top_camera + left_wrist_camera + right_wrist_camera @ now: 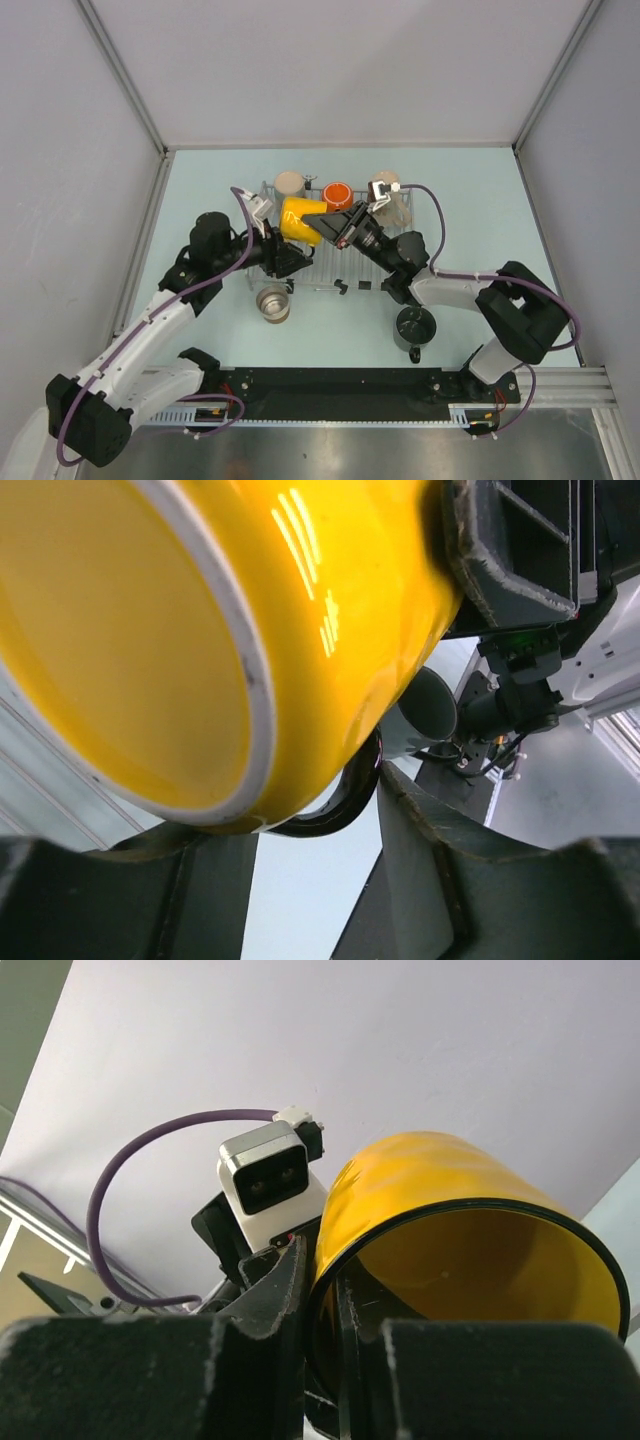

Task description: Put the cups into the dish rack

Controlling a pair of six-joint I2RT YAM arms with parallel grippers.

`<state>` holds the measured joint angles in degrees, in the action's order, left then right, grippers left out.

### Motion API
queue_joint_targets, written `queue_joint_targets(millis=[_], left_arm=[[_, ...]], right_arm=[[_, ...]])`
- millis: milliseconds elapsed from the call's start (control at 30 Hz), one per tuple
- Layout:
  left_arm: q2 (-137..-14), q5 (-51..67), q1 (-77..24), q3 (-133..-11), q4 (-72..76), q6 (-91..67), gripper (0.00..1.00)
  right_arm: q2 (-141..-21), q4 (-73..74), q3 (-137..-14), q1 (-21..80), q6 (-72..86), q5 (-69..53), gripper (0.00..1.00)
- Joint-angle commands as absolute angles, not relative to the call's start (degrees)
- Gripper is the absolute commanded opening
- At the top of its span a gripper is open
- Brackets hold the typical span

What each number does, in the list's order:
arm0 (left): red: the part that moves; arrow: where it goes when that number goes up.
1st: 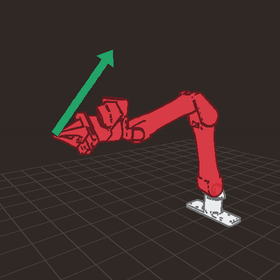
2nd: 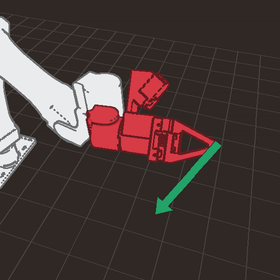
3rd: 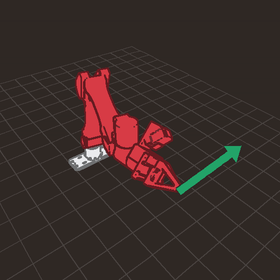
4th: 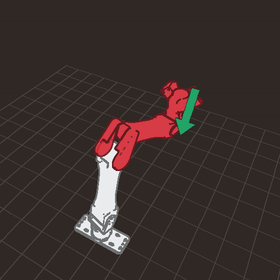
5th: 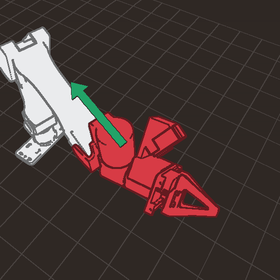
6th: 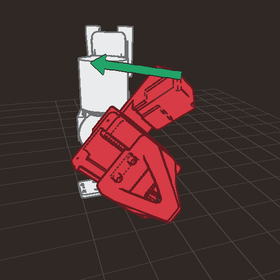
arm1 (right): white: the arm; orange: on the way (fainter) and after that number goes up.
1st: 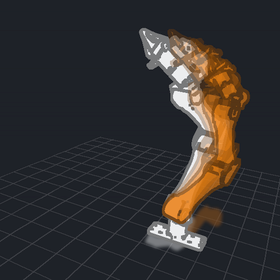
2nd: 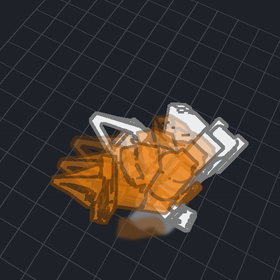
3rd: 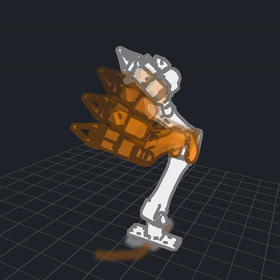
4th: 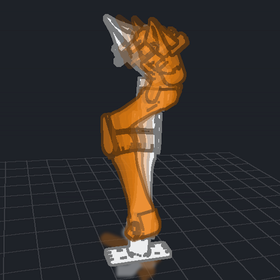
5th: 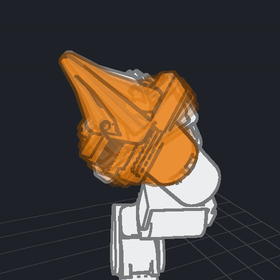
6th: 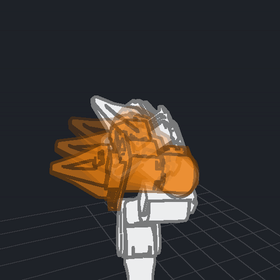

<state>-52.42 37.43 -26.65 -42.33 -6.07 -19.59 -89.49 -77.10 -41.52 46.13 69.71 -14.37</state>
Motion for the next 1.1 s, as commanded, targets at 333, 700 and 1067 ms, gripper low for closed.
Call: queue_joint_targets(millis=[333, 700, 1067], left_arm=[[-51.2, 37.4, -25.7, -50.4, 9.7, -23.9, 0.25], [-49.7, 34.9, -25.5, -49.9, 9.9, -22.6, 0.5], [-49.0, 35.8, -24.4, -49.9, 12.7, -24.6, 0.16]], right_arm=[[-98.9, -91.7, -40.2, 55.4, 78.3, -21.5, 0.0], [-107.0, -91.8, -42.5, 57.9, 80.2, -20.9, 0.0], [-111.5, -91.8, -45.0, 59.9, 81.3, -21.2, 0.0]])
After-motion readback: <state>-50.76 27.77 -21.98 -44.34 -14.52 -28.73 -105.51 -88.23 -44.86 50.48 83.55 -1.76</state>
